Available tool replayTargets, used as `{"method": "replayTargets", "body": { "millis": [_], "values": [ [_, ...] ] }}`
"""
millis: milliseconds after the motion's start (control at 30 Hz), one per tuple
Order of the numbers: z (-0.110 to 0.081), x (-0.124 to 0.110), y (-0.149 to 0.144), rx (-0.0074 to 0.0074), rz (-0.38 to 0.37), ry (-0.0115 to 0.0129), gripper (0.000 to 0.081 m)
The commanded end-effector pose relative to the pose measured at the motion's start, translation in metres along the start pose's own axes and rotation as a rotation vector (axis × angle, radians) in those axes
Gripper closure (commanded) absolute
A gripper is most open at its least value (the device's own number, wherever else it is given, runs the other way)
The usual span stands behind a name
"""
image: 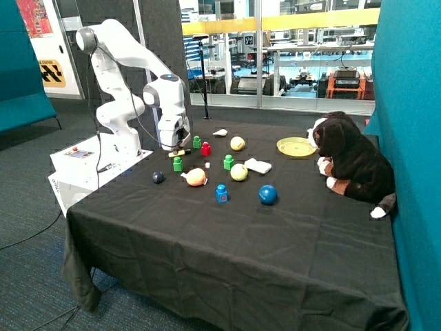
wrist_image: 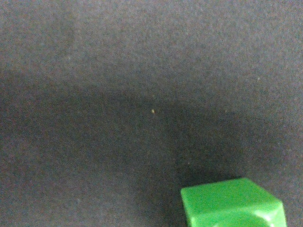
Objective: Stack green blocks
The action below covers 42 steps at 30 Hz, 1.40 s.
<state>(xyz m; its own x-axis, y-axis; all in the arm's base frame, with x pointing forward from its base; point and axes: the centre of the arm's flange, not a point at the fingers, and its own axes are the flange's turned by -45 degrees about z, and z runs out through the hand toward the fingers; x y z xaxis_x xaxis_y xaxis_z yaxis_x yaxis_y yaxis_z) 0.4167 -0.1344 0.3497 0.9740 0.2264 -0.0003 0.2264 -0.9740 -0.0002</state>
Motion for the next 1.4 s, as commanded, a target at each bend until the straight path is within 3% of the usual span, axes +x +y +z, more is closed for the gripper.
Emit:
{"method": "replayTargets", "body": {
  "millis": [0, 533, 1033, 1367],
  "values": [
    [0.009, -0.015, 0.003, -0.0002, -0.009, 0.0003, 0.0368],
    [0.021, -0.029, 0.01, -0.0002, -0.012, 0.0003, 0.037],
    [0.022, -0.01, -0.004, -0.0002, -0.03, 0.0003, 0.0372],
    [0.026, -0.012, -0.011, -0.0002, -0.029, 0.0003, 0.038]
  ]
}}
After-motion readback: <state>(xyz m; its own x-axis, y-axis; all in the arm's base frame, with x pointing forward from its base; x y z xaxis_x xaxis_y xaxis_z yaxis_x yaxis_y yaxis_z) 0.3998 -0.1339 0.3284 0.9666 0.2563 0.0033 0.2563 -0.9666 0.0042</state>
